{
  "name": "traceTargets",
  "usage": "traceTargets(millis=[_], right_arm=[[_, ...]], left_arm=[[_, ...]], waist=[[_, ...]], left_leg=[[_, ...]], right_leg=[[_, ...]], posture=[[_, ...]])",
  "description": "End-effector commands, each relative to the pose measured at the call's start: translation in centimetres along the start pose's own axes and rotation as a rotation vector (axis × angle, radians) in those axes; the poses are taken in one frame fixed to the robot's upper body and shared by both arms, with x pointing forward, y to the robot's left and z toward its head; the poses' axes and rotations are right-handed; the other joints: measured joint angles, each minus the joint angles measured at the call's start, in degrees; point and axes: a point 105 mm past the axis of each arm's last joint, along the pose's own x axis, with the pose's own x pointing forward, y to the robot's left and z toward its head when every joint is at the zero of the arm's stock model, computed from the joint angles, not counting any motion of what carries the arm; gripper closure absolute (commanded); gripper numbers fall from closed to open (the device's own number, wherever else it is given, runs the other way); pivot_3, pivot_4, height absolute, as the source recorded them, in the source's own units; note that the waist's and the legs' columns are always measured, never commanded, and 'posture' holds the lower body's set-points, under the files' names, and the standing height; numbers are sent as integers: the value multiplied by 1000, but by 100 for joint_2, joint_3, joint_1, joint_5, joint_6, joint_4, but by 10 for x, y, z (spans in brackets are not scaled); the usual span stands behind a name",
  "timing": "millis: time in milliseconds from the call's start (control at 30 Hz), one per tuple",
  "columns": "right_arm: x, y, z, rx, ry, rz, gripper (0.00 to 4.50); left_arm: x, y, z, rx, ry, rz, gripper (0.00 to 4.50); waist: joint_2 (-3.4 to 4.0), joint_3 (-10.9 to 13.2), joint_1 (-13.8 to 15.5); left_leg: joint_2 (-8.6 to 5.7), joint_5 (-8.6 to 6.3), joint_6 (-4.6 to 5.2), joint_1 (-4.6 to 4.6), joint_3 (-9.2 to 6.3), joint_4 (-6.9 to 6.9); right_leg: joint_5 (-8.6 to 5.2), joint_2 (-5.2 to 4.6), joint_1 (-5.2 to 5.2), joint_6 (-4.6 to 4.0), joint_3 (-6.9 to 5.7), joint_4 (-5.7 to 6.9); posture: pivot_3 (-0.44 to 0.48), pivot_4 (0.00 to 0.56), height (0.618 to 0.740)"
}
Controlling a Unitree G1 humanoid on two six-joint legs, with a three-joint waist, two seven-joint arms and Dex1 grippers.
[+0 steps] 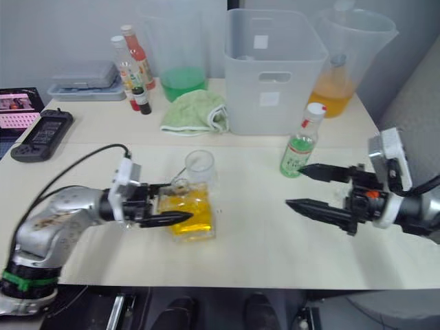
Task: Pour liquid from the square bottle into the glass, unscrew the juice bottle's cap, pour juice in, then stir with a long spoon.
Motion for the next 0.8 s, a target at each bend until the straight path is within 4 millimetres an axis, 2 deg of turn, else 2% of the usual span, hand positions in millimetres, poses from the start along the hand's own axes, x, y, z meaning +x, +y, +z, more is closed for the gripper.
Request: traceTargets(millis=[33, 167, 267, 367, 433, 533, 700, 800], right_arm=[[4, -8, 7, -43, -19, 19, 32], [10, -15, 7, -62, -15, 46, 32], [17, -23, 8, -93, -14, 52, 32], [19, -36, 8, -109, -25, 0, 32], [19, -36, 3, -117, -4, 6, 32], [20, -35, 4, -124, -22, -2, 32], [14, -36, 2, -125, -47, -66, 32], [13, -33, 0, -120, -58, -89, 32]], left_arm=[[-28, 20, 24, 33, -23, 175, 1697], [-50, 30, 24, 38, 15, 278, 1697], [-82, 48, 27, 51, 23, 437, 1697], [-95, 67, 34, 87, -14, 560, 1697], [-93, 82, 35, 98, -31, 629, 1697], [-83, 93, 36, 149, -21, 650, 1697], [-61, 114, 41, 233, -13, 692, 1697], [-42, 123, 36, 259, 43, 672, 1697]], waist=[[-8, 8, 18], [-9, 8, 27], [-9, 9, 28], [-12, 10, 31], [-14, 11, 80], [-19, 13, 114], [-22, 12, 129], [-22, 12, 110]], left_leg=[[0, 0, 0, -5, 0, 1], [0, 0, 0, -35, 0, 4], [0, 2, -2, -65, 0, 4], [0, 3, -5, -87, 1, 4], [0, 7, -11, -95, 1, 7], [-1, 9, -15, -102, -1, 12], [-10, 10, -16, -118, 1, 17], [-9, 14, -22, -157, 0, 44]], right_leg=[[3, 0, -6, -5, 0, 1], [14, 1, -44, -23, 0, 8], [19, 0, -80, -30, 0, 22], [20, 0, -109, -32, 0, 25], [21, -1, -117, -33, 0, 31], [23, -2, -120, -32, -4, 32], [33, -10, -137, -28, -3, 33], [38, -7, -176, -31, -4, 51]], posture=[[0, 150, 740], [0, 150, 740], [0, 150, 740], [0, 150, 740], [0, 150, 740], [0, 150, 740], [0, 150, 740], [0, 150, 740]])
